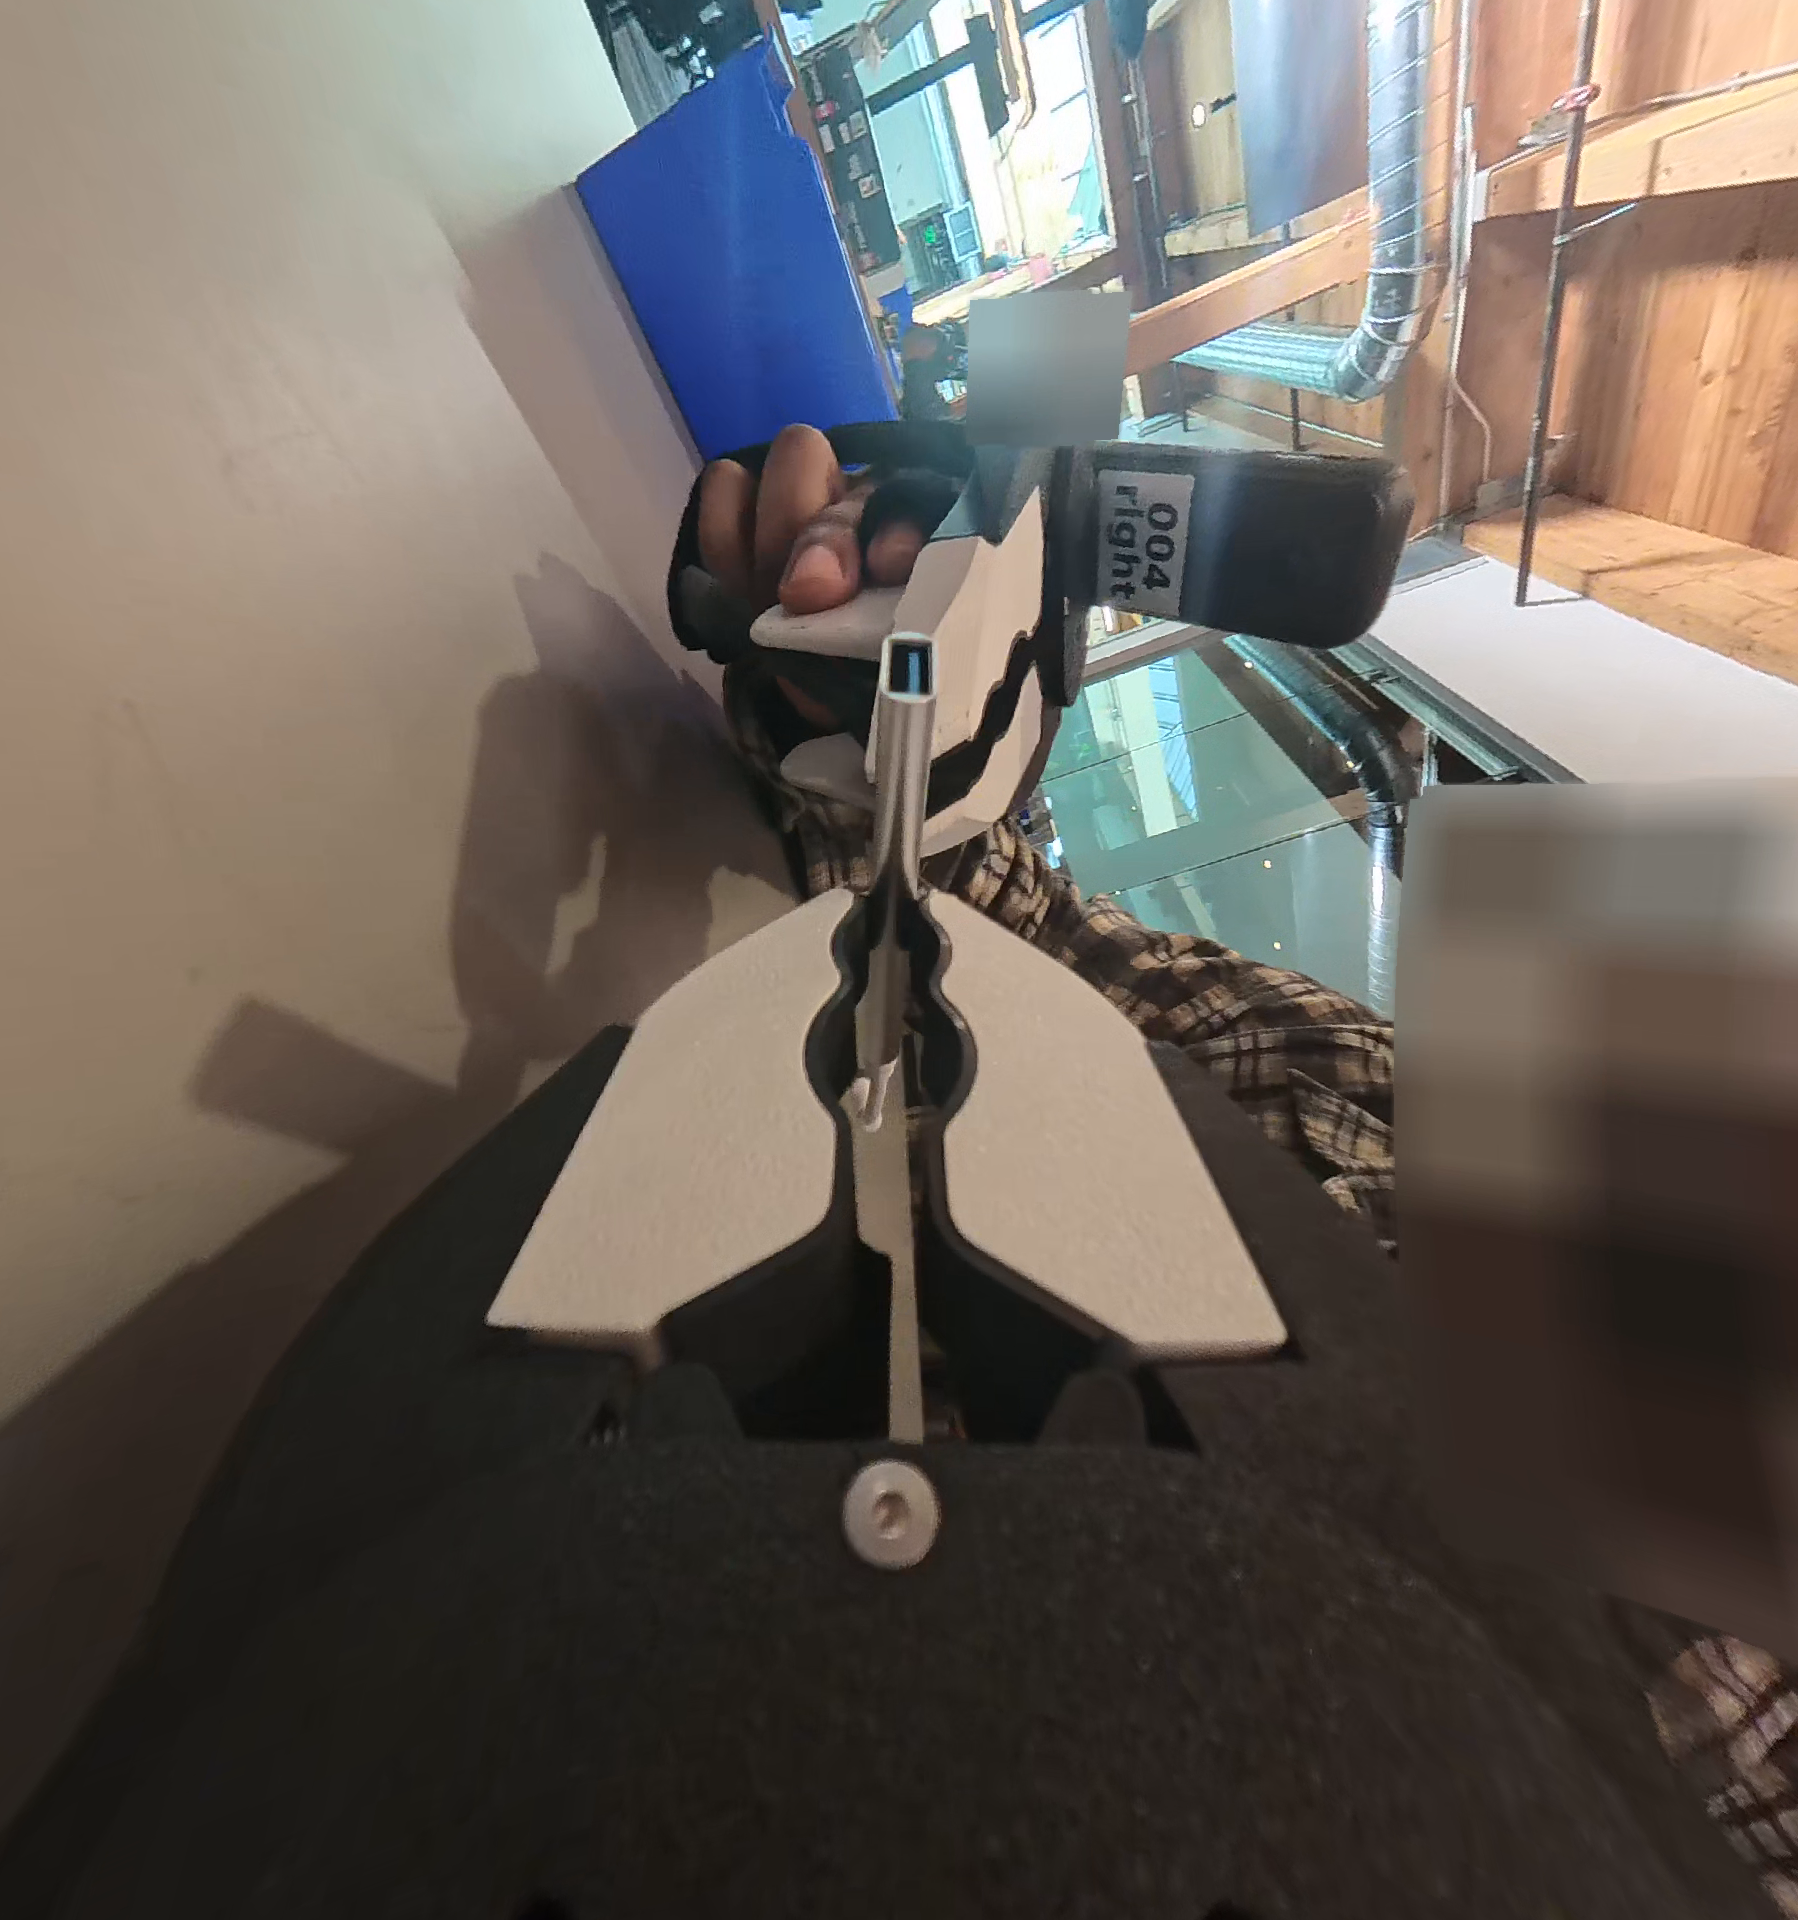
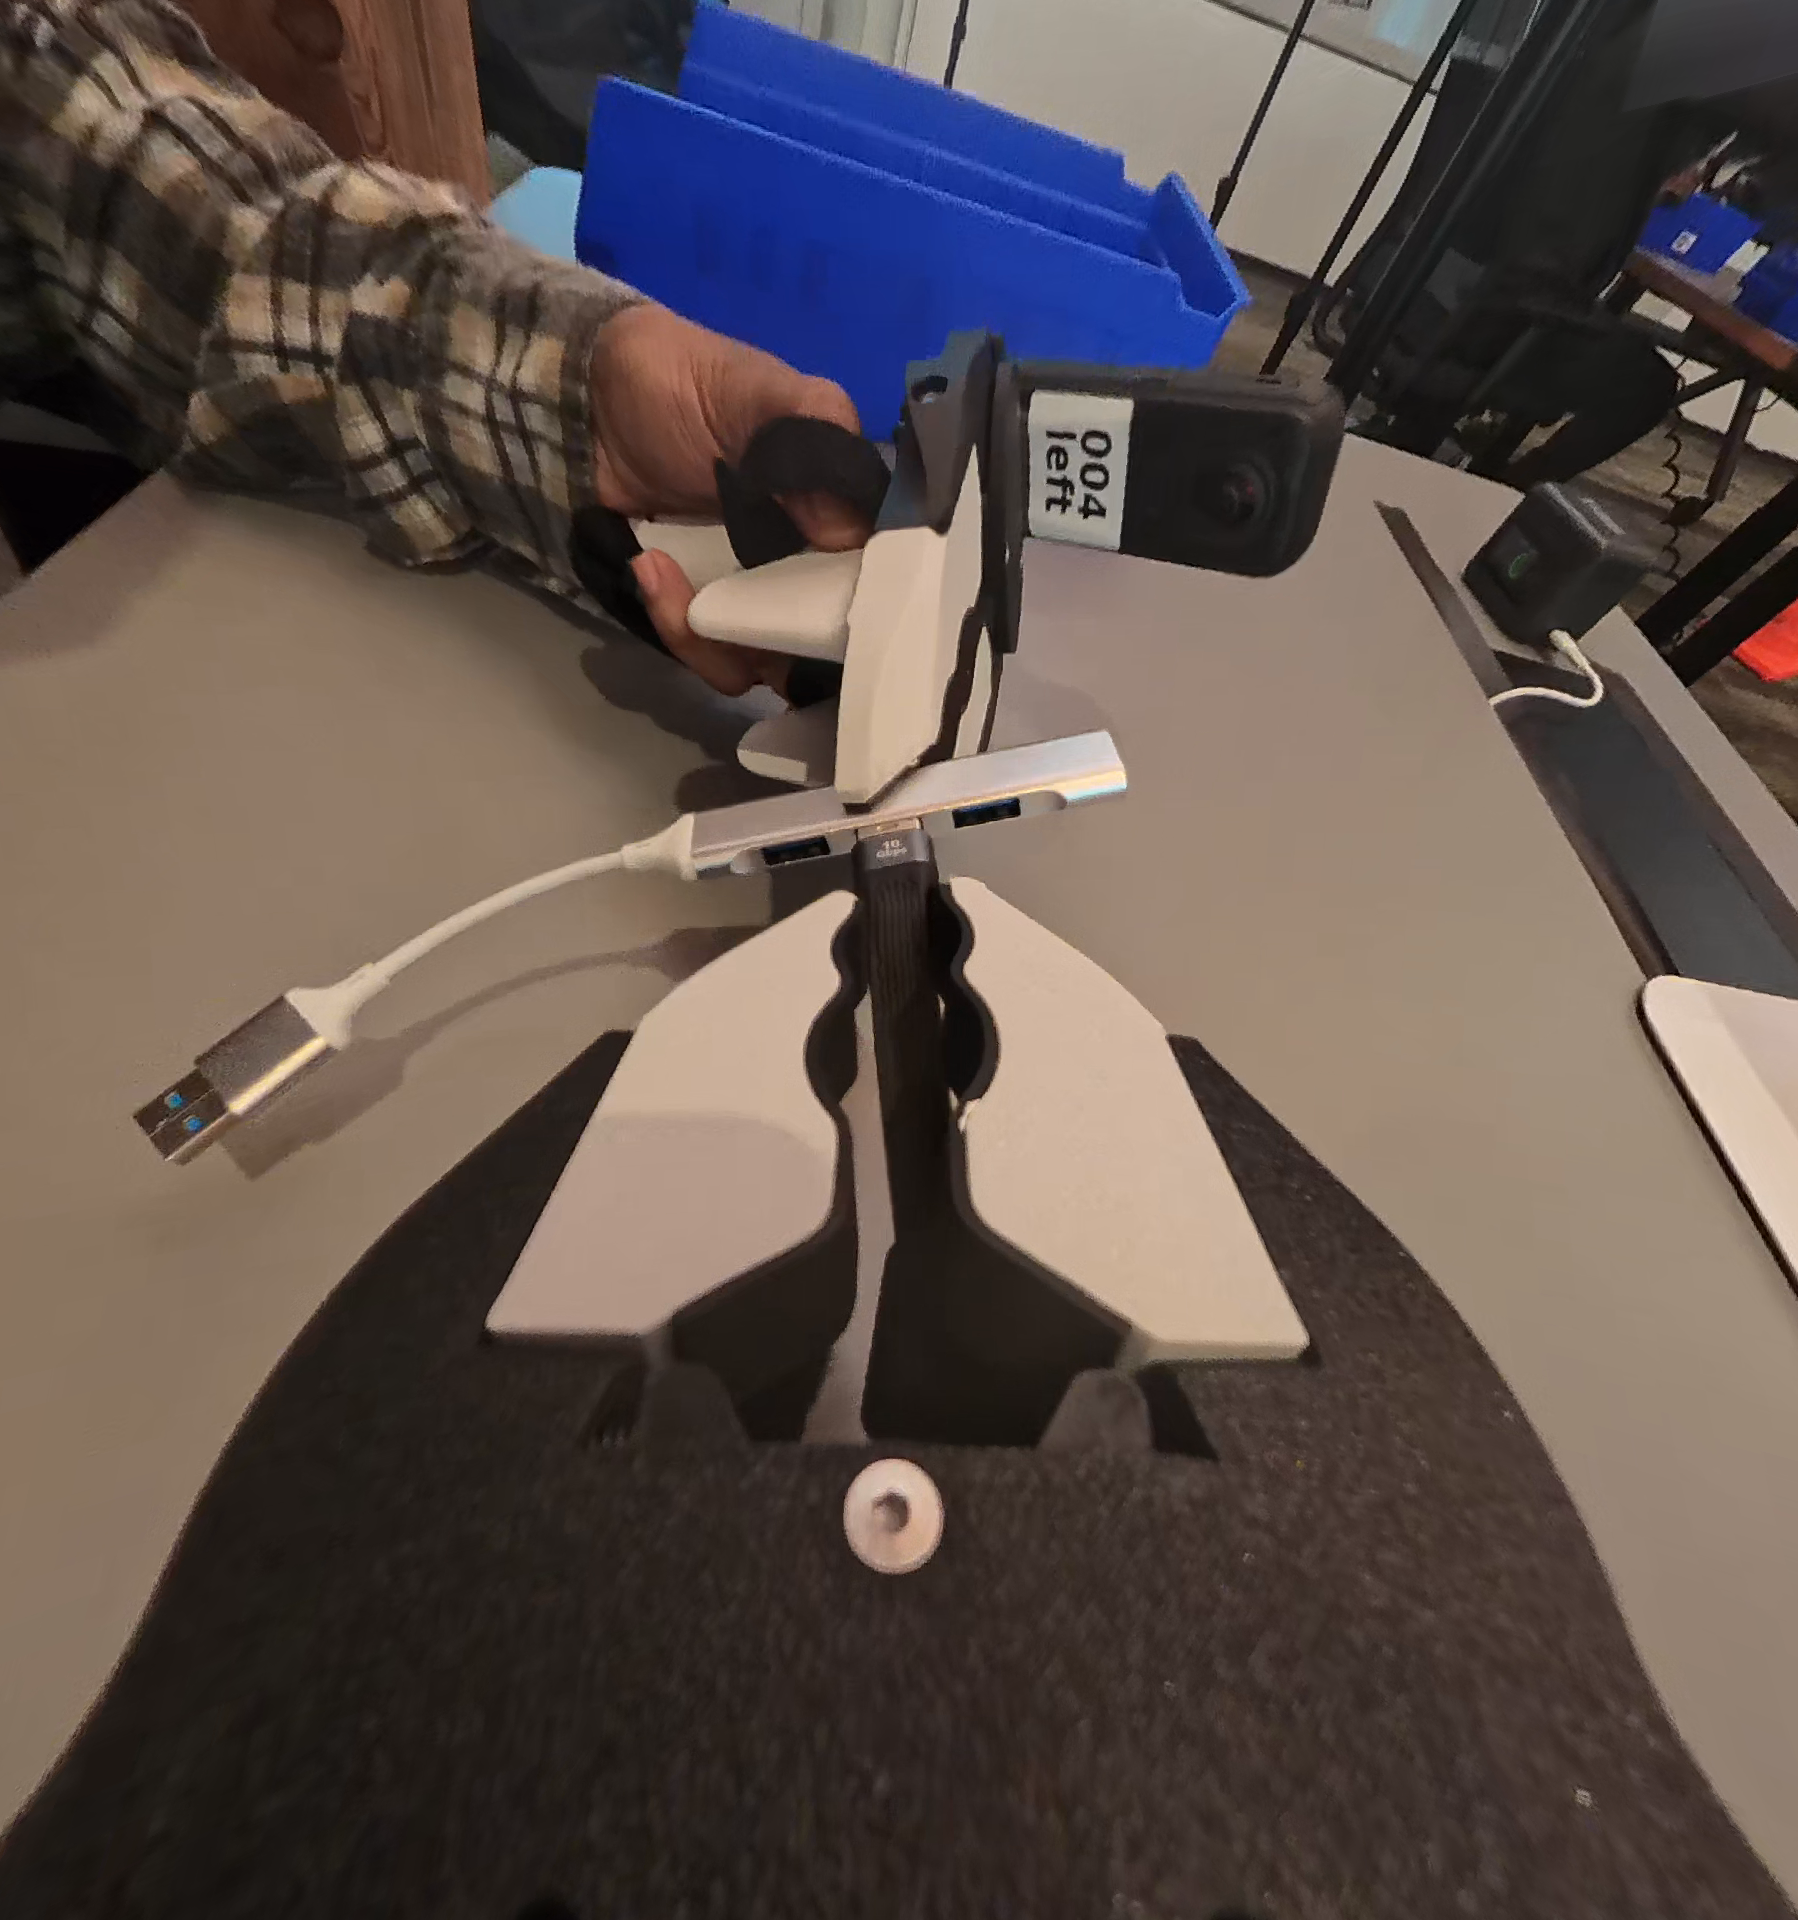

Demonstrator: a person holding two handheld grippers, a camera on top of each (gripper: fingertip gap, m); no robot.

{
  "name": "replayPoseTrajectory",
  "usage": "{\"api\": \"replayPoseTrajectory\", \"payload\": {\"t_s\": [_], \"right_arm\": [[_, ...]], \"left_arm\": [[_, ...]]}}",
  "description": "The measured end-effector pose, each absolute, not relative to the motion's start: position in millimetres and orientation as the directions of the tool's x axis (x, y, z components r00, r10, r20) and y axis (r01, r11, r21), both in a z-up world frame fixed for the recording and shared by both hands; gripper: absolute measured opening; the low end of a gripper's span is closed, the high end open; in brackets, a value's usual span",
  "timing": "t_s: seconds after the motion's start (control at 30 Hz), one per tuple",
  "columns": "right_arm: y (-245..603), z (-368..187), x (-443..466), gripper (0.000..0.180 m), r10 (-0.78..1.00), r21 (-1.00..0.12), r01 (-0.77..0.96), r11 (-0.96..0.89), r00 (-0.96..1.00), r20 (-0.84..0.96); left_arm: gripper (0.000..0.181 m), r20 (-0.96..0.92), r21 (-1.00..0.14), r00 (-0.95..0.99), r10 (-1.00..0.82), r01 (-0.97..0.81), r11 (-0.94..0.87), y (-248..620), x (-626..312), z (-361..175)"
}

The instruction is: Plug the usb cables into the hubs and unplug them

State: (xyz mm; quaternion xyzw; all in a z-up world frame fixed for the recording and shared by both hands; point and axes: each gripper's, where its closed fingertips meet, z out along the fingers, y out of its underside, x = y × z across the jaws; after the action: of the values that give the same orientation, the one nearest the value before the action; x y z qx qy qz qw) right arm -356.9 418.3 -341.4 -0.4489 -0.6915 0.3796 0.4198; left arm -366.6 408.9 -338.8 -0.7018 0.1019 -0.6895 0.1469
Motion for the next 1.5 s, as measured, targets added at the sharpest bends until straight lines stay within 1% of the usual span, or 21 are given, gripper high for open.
{"api": "replayPoseTrajectory", "payload": {"t_s": [0.07,0.3,0.57,0.67,0.73,0.83,0.87,0.9,0.93,1.03,1.17,1.27,1.37,1.5], "right_arm": [[418,-339,-358,0.01,0.944,-0.914,0.286,0.288,-0.242,0.222],[419,-347,-359,0.01,0.942,-0.897,0.321,0.305,-0.241,0.234],[417,-346,-360,0.01,0.943,-0.902,0.315,0.295,-0.248,0.222],[417,-343,-361,0.01,0.939,-0.899,0.304,0.315,-0.24,0.247],[414,-343,-362,0.011,0.922,-0.885,0.302,0.356,-0.269,0.279],[411,-328,-359,0.012,0.896,-0.872,0.26,0.416,-0.282,0.343],[410,-323,-357,0.015,0.887,-0.856,0.271,0.44,-0.277,0.369],[410,-317,-354,0.022,0.874,-0.837,0.273,0.474,-0.263,0.409],[408,-313,-351,0.026,0.861,-0.82,0.277,0.5,-0.259,0.438],[394,-307,-343,0.033,0.855,-0.801,0.314,0.51,-0.288,0.432],[367,-284,-336,0.029,0.814,-0.769,0.279,0.575,-0.295,0.501],[354,-269,-333,0.022,0.795,-0.758,0.253,0.601,-0.287,0.535],[350,-259,-330,0.016,0.781,-0.744,0.246,0.622,-0.267,0.565],[351,-258,-325,0.015,0.799,-0.744,0.292,0.601,-0.249,0.548]], "left_arm": [[0.006,0.936,-0.353,0.028,-0.352,0.056,-0.934,409,-367,-338],[0.005,0.933,-0.357,0.053,-0.355,0.04,-0.933,408,-365,-343],[0.005,0.933,-0.36,0.041,-0.359,0.019,-0.933,406,-365,-342],[0.005,0.932,-0.362,0.019,-0.361,0.008,-0.932,405,-366,-339],[0.006,0.925,-0.377,0.038,-0.378,-0.025,-0.926,402,-367,-340],[0.007,0.918,-0.396,-0.002,-0.396,-0.018,-0.918,398,-366,-327],[0.007,0.911,-0.411,-0.004,-0.412,-0.027,-0.911,396,-366,-325],[0.006,0.905,-0.426,-0.02,-0.425,-0.035,-0.904,393,-366,-321],[0.007,0.899,-0.437,-0.063,-0.434,-0.039,-0.899,389,-365,-314],[0.007,0.864,-0.484,-0.179,-0.47,-0.041,-0.874,377,-359,-292],[0.007,0.805,-0.572,-0.241,-0.542,-0.074,-0.817,358,-345,-275],[0.007,0.768,-0.621,-0.263,-0.583,-0.087,-0.779,347,-334,-264],[0.006,0.761,-0.625,-0.285,-0.583,-0.079,-0.777,341,-327,-256],[0.006,0.768,-0.616,-0.274,-0.579,-0.065,-0.785,342,-322,-255]]}}
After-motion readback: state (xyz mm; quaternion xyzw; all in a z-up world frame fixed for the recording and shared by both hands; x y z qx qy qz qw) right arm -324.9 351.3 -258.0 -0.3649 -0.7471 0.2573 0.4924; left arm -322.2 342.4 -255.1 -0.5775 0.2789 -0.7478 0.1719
